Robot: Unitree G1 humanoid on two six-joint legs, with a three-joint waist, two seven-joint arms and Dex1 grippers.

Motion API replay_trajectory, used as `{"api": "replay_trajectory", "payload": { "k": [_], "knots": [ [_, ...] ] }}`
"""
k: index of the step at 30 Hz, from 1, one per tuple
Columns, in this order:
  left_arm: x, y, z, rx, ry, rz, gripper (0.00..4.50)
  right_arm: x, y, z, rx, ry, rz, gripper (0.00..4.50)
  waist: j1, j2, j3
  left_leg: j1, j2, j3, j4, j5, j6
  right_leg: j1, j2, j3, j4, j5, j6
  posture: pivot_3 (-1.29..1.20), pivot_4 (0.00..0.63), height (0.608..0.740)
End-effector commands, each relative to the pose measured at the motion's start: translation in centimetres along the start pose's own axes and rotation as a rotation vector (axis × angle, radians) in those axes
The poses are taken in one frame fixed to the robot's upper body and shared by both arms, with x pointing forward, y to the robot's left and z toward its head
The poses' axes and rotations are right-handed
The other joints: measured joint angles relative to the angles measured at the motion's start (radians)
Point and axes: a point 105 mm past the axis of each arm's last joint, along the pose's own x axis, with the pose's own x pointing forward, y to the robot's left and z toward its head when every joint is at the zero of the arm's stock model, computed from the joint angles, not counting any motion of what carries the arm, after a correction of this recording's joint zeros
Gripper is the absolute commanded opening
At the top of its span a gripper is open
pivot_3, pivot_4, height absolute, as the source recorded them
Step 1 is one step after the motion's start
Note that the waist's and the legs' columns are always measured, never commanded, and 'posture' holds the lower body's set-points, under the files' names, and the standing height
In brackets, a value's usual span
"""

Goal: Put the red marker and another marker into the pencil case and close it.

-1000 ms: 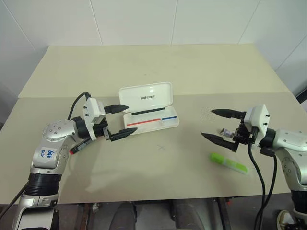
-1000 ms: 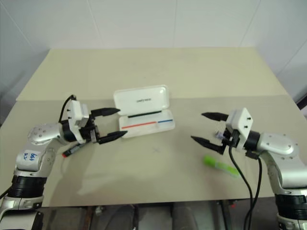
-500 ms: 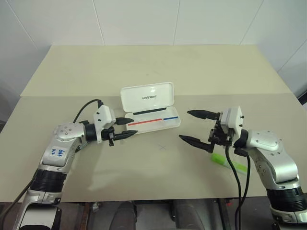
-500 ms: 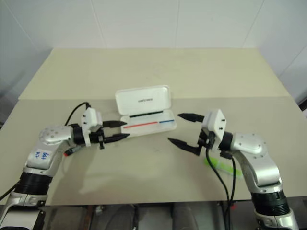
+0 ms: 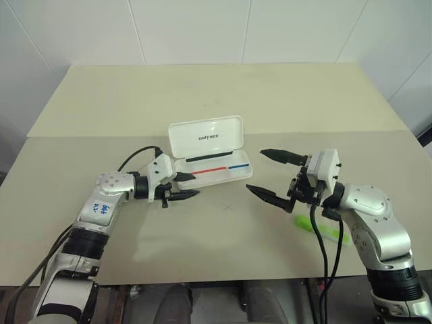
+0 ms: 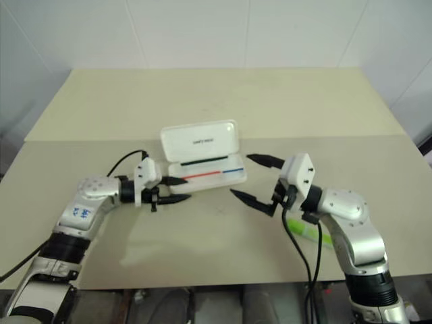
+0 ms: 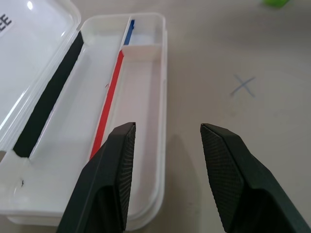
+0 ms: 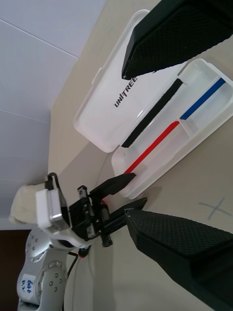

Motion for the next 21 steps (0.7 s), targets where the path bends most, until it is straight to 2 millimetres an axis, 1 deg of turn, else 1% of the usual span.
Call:
{"api": "replay_trajectory", "payload": {
  "k": [1, 9, 12, 16, 17, 21],
  "knots": [
    [0.1, 0.4, 0.4, 0.036, 0.01, -0.009, 2.23, 0.3, 0.0, 1.7, -0.058, -0.05, -0.005, 4.5, -0.001, 0.0, 0.0, 0.0, 0.0, 0.0, 0.0, 0.0, 0.0, 0.0, 0.0, 0.0, 0.0, 0.0, 0.0, 0.0, 0.15, 0.74],
    [0.1, 0.0, -0.3, 0.031, 0.084, -0.097, 2.23, 0.6, -0.2, 2.5, -0.078, -0.065, -0.001, 4.5, -0.001, 0.0, 0.0, 0.0, 0.0, 0.0, 0.0, 0.0, 0.0, 0.0, 0.0, 0.0, 0.001, 0.001, 0.001, 0.0, 0.15, 0.74],
    [-0.1, -0.3, -0.7, 0.039, 0.121, -0.13, 1.7, 0.6, -0.3, 2.7, -0.084, -0.062, 0.006, 4.5, -0.003, 0.0, 0.0, 0.001, 0.0, 0.0, -0.001, 0.0, 0.0, 0.0, 0.0, 0.0, 0.001, 0.001, 0.001, 0.0, 0.15, 0.74],
    [-0.4, -0.5, -1.3, 0.046, 0.166, -0.149, 0.32, 0.6, -0.5, 3.0, -0.095, -0.061, 0.013, 4.5, -0.006, 0.0, 0.0, 0.002, 0.0, 0.0, -0.002, 0.0, 0.0, 0.0, 0.0, 0.0, 0.001, 0.001, 0.001, 0.0, 0.15, 0.74],
    [-0.4, -0.6, -1.4, 0.045, 0.171, -0.154, 0.04, 0.6, -0.6, 3.1, -0.097, -0.062, 0.014, 4.5, -0.005, 0.0, 0.0, 0.002, 0.0, 0.0, -0.002, 0.0, 0.0, 0.0, 0.0, 0.0, 0.001, 0.001, 0.001, 0.0, 0.15, 0.74],
    [-0.4, -0.7, -1.7, 0.048, 0.2, -0.158, 0.04, 0.6, -0.8, 3.4, -0.106, -0.061, 0.02, 4.5, -0.005, 0.0, 0.0, 0.002, 0.0, 0.0, -0.002, 0.0, 0.0, 0.0, 0.0, 0.0, 0.001, 0.0, 0.002, 0.0, 0.15, 0.74]
  ]
}}
